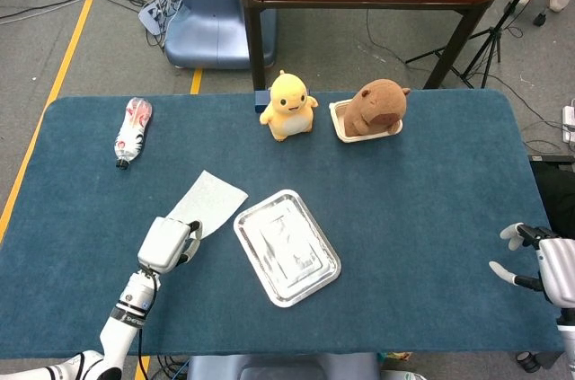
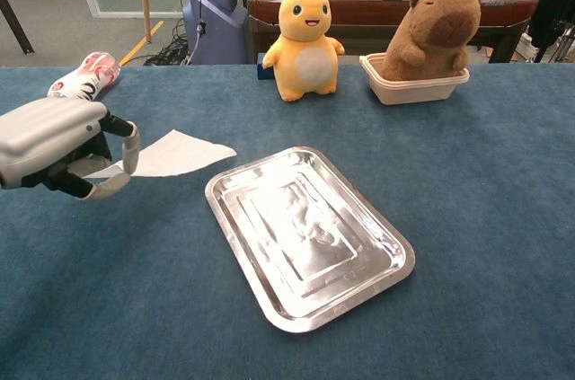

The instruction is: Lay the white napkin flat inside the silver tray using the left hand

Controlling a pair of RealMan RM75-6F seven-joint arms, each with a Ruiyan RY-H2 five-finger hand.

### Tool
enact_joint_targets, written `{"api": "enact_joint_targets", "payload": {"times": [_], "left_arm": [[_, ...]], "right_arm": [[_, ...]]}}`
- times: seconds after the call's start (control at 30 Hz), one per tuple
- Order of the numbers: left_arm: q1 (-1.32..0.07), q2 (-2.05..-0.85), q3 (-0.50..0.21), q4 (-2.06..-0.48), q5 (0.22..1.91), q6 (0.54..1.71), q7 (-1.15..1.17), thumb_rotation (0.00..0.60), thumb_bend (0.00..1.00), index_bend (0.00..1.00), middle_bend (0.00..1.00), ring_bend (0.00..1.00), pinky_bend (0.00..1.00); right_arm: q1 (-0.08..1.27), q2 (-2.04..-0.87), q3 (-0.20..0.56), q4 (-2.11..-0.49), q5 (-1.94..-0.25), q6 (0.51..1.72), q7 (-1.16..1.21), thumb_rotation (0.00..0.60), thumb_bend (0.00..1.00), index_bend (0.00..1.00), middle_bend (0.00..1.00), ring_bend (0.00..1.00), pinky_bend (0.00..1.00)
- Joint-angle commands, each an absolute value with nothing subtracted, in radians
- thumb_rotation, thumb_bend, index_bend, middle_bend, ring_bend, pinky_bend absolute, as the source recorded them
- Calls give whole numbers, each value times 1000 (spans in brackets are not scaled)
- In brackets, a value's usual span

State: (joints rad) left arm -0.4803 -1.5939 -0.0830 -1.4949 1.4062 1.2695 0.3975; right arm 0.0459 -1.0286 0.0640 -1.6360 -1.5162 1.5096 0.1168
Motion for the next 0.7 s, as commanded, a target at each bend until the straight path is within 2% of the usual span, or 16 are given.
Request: {"api": "enact_joint_targets", "payload": {"times": [0.03,0.43,0.7], "left_arm": [[-474,-1591,-83,-1520,1418,1286,411,600,450,705,1000,996,1000],[-459,-1585,-62,-1570,1473,1317,426,600,457,708,1000,997,1000],[-432,-1610,-50,-1609,1470,1347,531,600,462,711,1000,997,1000]], "right_arm": [[46,-1028,64,-1636,-1517,1510,118,600,12,474,580,499,698],[46,-1028,64,-1635,-1514,1507,117,600,12,474,580,499,698],[45,-1026,67,-1636,-1512,1510,120,600,12,474,580,499,698]]}}
